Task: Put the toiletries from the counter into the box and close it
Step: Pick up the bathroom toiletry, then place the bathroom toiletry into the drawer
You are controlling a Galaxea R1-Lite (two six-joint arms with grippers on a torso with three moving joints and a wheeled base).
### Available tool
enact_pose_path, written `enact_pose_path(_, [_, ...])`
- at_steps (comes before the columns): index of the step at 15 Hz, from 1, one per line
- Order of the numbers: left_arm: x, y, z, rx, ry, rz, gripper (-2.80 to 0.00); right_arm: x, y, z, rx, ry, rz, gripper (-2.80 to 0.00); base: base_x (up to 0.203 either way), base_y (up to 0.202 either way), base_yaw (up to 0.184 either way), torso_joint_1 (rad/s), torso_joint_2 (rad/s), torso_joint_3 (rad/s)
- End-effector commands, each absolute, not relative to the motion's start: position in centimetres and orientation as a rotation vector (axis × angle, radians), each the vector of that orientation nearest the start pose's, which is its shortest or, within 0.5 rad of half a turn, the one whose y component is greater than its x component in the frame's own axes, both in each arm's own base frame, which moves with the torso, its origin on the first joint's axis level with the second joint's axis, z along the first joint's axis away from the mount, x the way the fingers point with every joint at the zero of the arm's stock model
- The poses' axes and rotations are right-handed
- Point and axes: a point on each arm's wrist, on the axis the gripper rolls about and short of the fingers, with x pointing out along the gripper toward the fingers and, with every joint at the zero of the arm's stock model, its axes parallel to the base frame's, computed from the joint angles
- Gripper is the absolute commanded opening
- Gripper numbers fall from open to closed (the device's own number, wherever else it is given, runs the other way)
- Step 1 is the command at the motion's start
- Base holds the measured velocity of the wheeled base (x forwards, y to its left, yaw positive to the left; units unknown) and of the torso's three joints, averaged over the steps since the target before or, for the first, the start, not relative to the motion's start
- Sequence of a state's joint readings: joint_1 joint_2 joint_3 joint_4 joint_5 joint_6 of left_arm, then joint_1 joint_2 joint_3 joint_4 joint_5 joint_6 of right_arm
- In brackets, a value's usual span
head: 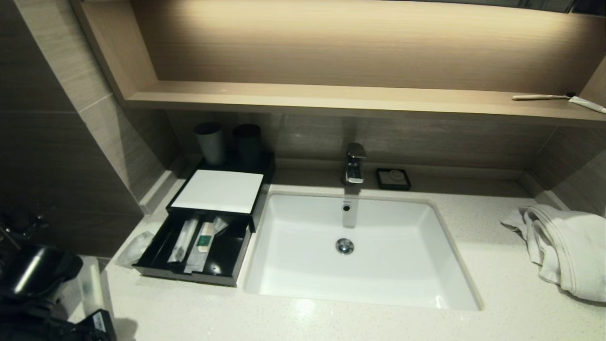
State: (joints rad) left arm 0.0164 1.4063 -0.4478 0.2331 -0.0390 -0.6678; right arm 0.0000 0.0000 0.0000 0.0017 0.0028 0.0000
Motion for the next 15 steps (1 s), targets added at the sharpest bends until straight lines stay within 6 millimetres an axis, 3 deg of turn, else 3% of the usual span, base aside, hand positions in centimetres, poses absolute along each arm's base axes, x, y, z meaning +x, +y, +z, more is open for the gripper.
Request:
enact_pose_path(1, [14.6,0.2,11.5,-0.61,1.101,0.353,-2.8,-2.3,0.0,7.5,0.0,0.002,0.003,-2.8,0.0,0.0,0.0,0.0,0.0,0.0])
enact_pose_path(7, [14.8,0.2,16.5,-0.465,1.073,0.249,-2.8,-2.3,0.0,7.5,0.0,0.002,0.003,-2.8,0.0,0.0,0.0,0.0,0.0,0.0])
enact_pose_path(15, [16.0,0.1,19.1,-0.227,1.198,0.099,-2.8,-2.3,0.0,7.5,0.0,0.002,0.002,-2.8,0.0,0.0,0.0,0.0,0.0,0.0])
